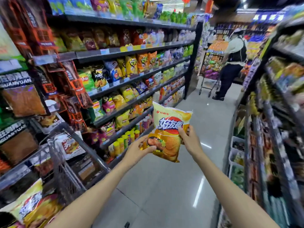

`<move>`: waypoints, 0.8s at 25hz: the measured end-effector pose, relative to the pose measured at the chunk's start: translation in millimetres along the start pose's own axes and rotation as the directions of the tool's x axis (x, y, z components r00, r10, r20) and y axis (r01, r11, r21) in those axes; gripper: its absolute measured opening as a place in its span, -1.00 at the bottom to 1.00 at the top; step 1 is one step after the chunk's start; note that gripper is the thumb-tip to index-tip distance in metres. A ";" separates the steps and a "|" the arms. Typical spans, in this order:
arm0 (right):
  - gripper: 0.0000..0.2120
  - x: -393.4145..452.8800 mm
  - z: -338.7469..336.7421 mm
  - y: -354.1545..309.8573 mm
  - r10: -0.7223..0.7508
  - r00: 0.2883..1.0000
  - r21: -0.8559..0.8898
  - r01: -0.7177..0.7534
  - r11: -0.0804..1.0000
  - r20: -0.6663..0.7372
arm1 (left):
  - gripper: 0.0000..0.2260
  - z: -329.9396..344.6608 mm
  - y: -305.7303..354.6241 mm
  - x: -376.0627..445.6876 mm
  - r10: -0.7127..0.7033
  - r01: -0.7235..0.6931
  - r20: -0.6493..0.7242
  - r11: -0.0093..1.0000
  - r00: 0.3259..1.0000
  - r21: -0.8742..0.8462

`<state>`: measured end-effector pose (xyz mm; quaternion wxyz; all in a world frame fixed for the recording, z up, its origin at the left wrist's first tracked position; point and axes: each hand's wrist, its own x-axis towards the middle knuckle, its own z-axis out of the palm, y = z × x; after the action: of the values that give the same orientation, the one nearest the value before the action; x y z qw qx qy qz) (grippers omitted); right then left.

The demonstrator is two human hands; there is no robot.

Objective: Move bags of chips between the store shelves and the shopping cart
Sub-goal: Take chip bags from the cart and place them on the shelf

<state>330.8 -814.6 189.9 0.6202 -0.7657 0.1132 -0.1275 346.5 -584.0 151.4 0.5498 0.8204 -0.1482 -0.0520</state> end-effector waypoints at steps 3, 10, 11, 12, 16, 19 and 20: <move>-0.69 54.3 -14.9 4.3 0.018 1.000 0.028 -0.018 0.999 -0.009 | -0.54 14.8 2.9 56.6 0.005 -0.005 0.016 1.000 1.000 0.007; -0.65 233.8 -14.9 -24.7 -0.052 0.997 0.052 0.050 0.997 0.053 | -0.39 13.1 14.1 236.5 0.016 -0.015 -0.054 1.000 0.998 0.019; -0.64 262.1 -13.2 -29.8 -0.069 0.995 0.054 0.066 0.996 0.067 | -0.48 11.7 18.0 262.9 0.025 -0.024 -0.063 0.999 0.998 0.022; -0.65 289.1 -11.1 -34.9 -0.088 0.993 0.059 0.083 0.995 0.078 | -0.54 9.3 22.4 288.1 0.034 -0.032 -0.077 0.999 0.996 0.028; -0.67 372.7 -4.5 -33.8 -0.127 0.987 0.063 0.122 0.991 0.099 | -0.44 4.9 16.3 371.3 0.059 -0.054 -0.102 0.997 0.993 0.053; -0.67 432.0 3.0 -24.8 -0.129 0.982 0.040 0.125 0.991 0.141 | -0.41 6.7 3.0 421.0 0.037 -0.027 -0.124 0.996 0.992 0.079; -0.67 460.0 7.0 -21.4 -0.134 0.978 0.021 0.132 0.991 0.163 | -0.42 6.4 2.0 438.8 0.026 -0.014 -0.145 0.997 0.989 0.082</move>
<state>766.7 -956.3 234.7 0.6213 -0.7763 0.0098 -0.1058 761.7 -722.2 184.8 0.5262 0.8419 -0.1179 0.0196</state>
